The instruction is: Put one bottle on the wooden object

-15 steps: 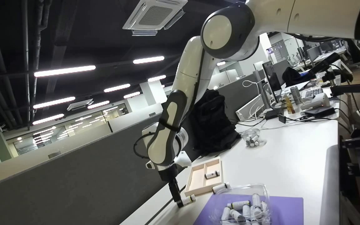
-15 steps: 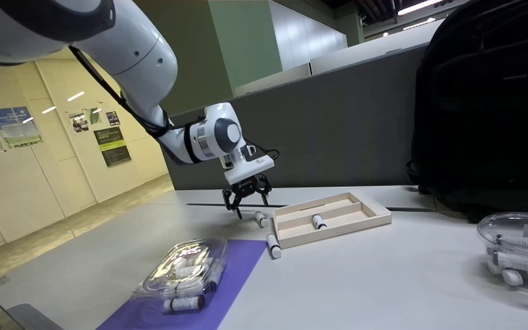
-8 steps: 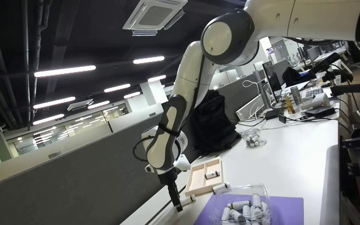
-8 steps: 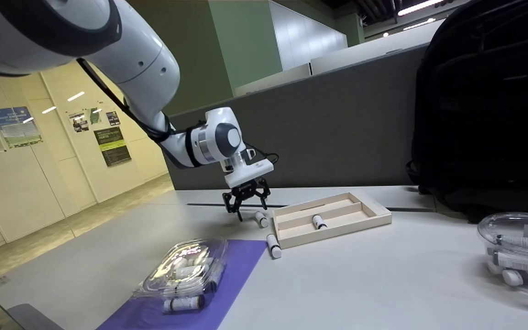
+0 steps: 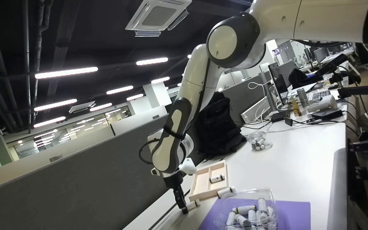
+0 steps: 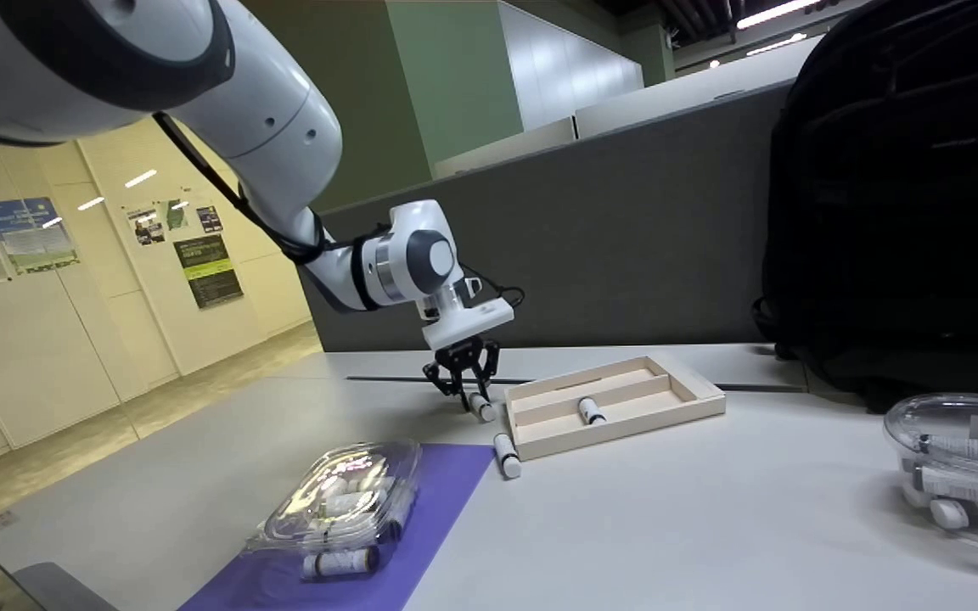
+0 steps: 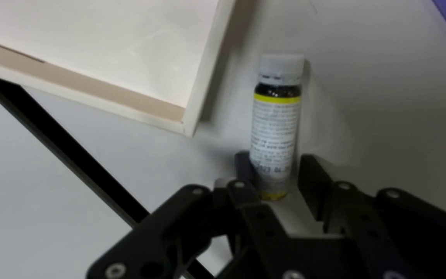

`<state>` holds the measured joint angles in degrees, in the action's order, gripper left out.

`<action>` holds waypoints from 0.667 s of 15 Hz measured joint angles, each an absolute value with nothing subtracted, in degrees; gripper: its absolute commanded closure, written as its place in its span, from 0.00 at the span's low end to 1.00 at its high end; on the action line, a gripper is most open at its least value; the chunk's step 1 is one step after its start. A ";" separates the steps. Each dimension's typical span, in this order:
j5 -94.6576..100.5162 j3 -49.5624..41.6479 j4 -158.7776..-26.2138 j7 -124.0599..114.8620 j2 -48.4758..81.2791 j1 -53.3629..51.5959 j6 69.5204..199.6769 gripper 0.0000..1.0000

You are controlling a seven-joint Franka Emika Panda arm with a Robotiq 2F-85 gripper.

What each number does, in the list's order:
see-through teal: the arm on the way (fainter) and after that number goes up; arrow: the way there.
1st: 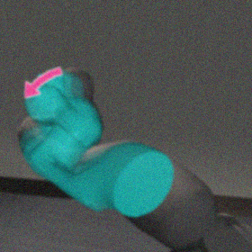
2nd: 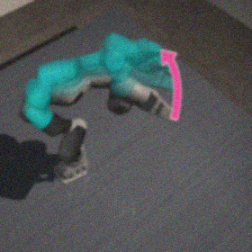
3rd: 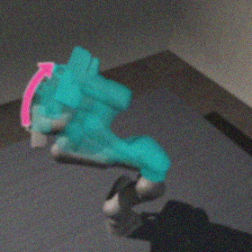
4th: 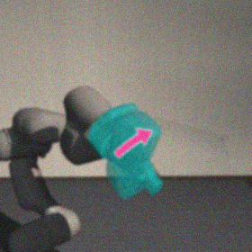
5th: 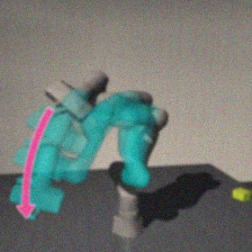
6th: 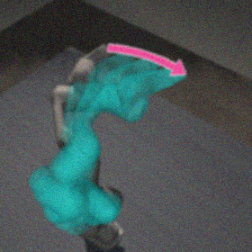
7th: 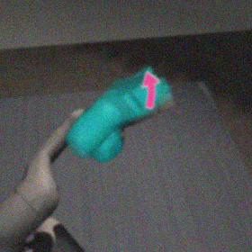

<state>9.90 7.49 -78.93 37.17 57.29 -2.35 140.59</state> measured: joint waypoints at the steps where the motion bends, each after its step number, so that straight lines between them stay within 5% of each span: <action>1: 9.84 7.72 -78.88 37.17 57.26 -2.25 140.65 0.96; 10: 6.83 8.74 -80.83 37.16 52.10 0.73 141.91 0.93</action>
